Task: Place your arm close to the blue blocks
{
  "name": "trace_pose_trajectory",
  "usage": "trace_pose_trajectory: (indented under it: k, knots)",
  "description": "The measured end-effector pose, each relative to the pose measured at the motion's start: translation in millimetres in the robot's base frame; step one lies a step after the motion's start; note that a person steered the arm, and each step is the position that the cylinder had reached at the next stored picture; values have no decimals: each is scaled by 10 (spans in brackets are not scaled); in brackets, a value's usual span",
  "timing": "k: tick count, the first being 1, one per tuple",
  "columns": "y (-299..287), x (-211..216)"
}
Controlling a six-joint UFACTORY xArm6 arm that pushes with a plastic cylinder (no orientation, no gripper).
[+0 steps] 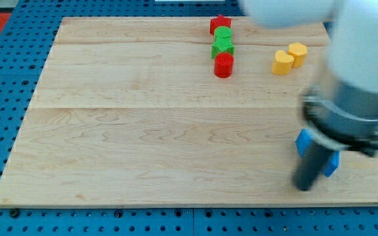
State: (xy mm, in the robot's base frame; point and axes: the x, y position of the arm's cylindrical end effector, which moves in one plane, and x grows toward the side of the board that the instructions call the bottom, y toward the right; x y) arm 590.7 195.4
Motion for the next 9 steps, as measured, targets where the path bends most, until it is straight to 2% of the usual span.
trace_pose_trajectory:
  k: [1,3,4,5,7,9]
  knots:
    - [691,142]
    - [1167,225]
    - [657,246]
    - [667,100]
    - [-431,58]
    - [0,-401]
